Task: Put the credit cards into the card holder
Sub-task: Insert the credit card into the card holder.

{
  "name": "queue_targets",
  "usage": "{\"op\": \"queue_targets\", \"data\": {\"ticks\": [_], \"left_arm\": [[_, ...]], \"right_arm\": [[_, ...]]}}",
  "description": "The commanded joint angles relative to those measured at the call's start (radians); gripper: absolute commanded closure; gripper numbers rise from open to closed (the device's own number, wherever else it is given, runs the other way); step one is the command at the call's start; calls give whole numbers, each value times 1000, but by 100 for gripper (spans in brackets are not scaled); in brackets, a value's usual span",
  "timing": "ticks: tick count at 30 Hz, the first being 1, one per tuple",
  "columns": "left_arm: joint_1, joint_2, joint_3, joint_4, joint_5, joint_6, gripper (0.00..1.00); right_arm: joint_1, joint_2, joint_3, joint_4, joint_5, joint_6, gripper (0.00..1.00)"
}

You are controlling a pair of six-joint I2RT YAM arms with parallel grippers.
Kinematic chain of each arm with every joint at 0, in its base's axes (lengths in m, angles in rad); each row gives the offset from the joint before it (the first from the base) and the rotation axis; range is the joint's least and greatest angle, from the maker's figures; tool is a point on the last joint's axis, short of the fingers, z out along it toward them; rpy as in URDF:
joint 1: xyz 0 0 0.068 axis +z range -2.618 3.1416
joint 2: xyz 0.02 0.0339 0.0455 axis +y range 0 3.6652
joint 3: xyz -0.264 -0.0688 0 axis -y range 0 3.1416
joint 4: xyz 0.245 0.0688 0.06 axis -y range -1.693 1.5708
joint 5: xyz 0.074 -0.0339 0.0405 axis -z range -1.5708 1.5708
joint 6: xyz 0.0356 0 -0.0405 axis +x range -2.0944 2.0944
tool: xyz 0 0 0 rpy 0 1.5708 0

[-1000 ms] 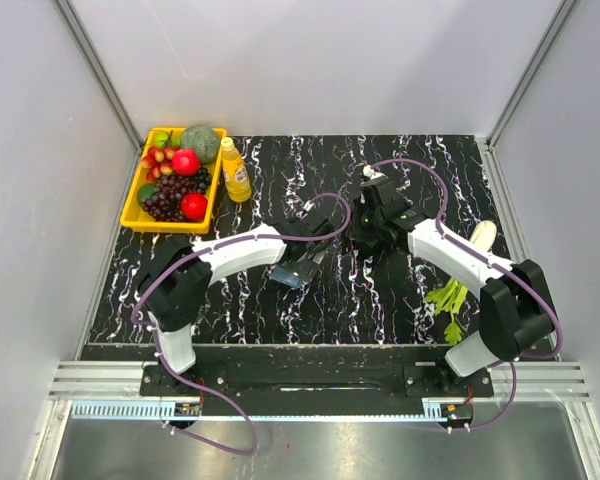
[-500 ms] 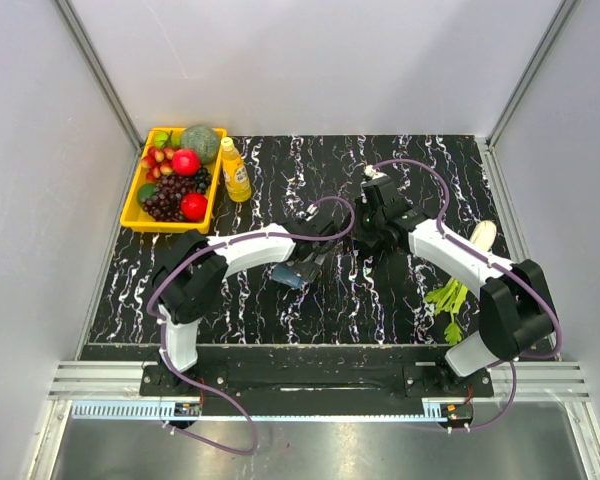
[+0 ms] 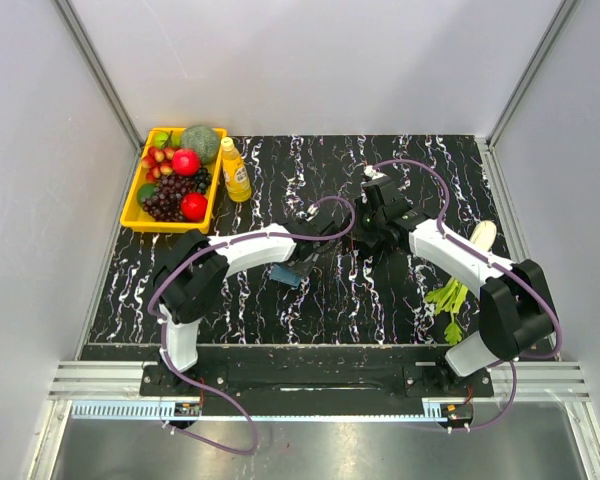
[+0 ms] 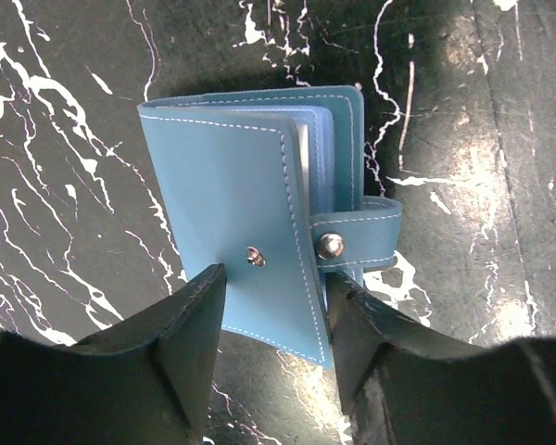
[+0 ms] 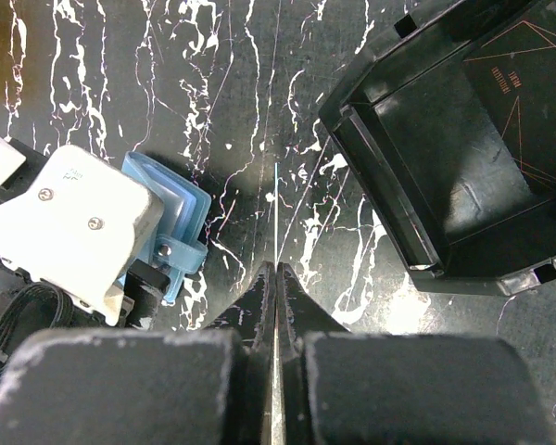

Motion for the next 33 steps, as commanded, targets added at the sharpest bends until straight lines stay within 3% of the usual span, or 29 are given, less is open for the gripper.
{"op": "queue_targets", "data": {"ticks": [1,5,13,33], "left_arm": [[-1,-10,23,13,34,0,51],[5,-25,26,11,37,5,63],[32,-74,29,8,84,11,100],[144,-118,-29,99,362,14,99]], "right_arm": [[-6,-31,-3,35,-18,-9,100],[-6,-31,-3,39,-32,-9,100],[-6,-23,3,47,-47,-12,100],[-6,-2,20,50,-75,-11,100]]}}
